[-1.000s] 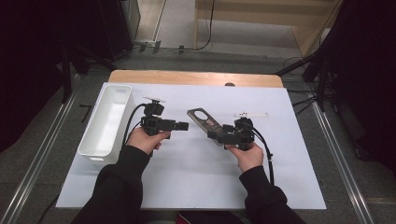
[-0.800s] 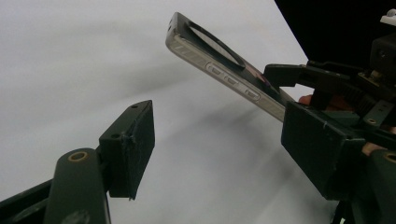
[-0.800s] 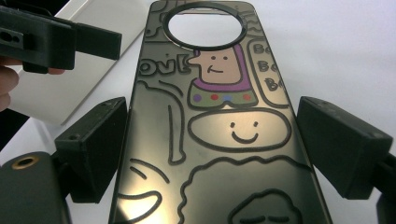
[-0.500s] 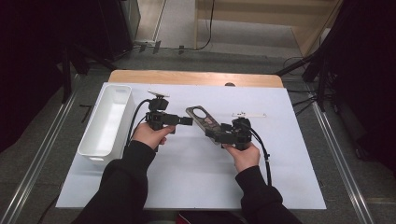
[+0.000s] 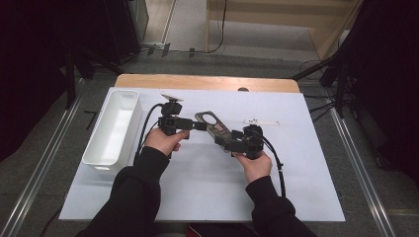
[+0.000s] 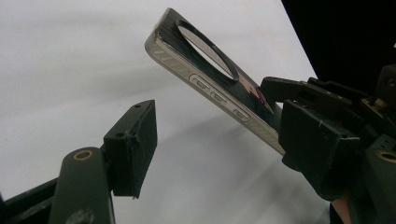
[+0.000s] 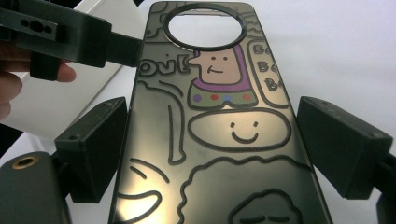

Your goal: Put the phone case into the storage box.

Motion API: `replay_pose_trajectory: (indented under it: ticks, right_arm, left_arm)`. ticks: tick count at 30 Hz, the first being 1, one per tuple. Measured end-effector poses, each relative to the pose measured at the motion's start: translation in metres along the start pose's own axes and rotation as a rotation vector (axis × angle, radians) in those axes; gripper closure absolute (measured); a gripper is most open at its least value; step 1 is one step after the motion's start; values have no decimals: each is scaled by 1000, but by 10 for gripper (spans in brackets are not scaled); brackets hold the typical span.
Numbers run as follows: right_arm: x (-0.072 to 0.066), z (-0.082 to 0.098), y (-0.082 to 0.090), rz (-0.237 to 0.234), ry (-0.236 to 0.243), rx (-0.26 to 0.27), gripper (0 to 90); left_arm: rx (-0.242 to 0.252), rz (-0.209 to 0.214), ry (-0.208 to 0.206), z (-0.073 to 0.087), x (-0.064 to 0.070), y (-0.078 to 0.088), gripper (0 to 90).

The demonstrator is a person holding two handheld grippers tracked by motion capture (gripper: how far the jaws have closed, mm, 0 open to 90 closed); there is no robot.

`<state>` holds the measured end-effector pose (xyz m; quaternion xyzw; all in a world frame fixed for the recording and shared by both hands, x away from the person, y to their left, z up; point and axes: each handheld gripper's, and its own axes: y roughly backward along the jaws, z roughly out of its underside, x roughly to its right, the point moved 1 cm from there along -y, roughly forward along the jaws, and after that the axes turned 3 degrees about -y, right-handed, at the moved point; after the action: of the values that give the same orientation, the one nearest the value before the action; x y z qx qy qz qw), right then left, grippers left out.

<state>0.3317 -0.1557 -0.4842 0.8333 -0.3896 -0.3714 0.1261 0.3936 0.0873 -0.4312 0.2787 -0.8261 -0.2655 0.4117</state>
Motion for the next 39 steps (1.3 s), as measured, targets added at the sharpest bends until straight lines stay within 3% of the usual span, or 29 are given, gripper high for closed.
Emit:
replay_pose_trajectory:
  ticks: [12,19,39]
  right_arm:
    - [-2,1,-4,4,-22,20,107]
    - [-5,0,-3,2,-31,31,107]
    - [-10,2,-8,2,-53,54,107]
  left_arm:
    - [15,0,22,-6,1,-8,279]
    - [18,19,67,-9,-1,-9,303]
    - [17,2,113,-16,-4,-17,326]
